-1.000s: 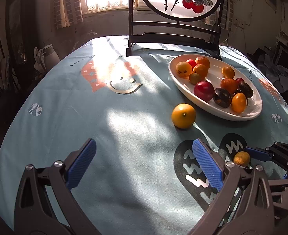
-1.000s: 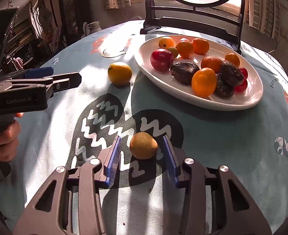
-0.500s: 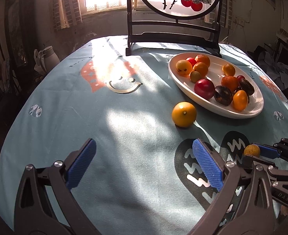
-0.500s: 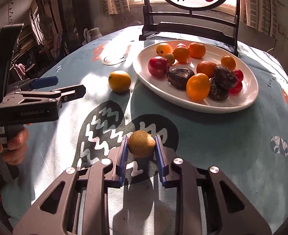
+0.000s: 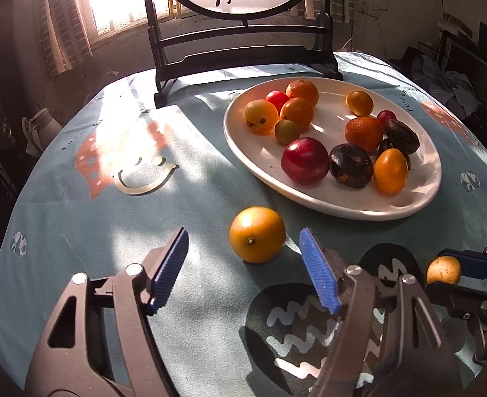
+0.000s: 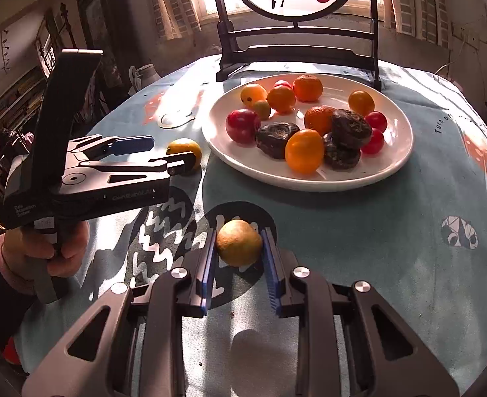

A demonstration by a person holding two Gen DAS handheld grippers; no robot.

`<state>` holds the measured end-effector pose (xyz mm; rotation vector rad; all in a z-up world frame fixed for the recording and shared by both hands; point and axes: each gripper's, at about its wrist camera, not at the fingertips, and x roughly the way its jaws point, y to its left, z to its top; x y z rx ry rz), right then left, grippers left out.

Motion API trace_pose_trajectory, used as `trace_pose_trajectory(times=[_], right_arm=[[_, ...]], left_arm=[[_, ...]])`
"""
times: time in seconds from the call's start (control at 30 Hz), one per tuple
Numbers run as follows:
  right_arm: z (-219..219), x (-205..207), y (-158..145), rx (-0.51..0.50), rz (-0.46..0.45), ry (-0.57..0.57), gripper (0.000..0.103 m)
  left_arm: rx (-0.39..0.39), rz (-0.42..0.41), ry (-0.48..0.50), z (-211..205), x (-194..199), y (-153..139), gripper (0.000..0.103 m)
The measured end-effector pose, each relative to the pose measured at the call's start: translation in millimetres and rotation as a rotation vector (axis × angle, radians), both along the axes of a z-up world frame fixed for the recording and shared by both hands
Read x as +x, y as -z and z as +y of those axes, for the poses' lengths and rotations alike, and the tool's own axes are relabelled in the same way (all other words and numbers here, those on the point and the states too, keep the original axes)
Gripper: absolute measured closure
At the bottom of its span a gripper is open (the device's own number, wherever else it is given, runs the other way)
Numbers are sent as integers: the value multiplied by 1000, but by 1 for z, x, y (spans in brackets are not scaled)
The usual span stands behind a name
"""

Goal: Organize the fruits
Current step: 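Grasp a pale yellow fruit with the right tool while the left tool grasps an orange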

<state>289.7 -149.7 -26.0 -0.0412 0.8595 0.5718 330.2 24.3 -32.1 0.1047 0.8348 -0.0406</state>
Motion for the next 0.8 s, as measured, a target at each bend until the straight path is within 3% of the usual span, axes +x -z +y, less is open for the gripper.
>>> trace_pose_trajectory(times=[0.27, 0.37, 0.43, 0.5, 0.8], right_arm=[[-1, 0, -3, 8, 0, -6, 76], [-2, 1, -3, 9, 1, 1, 76], [-3, 1, -3, 8, 3, 4, 76], [-3, 1, -3, 6, 1, 5, 76], [-3, 1, -3, 2, -7, 3, 76]], left_arm=[[33, 44, -2, -6, 15, 14, 37], [22, 57, 7, -6, 15, 17, 46], [19, 63, 21, -8, 14, 17, 61], [34, 58, 19, -11, 10, 17, 65], [33, 49, 0, -11, -11, 13, 66]])
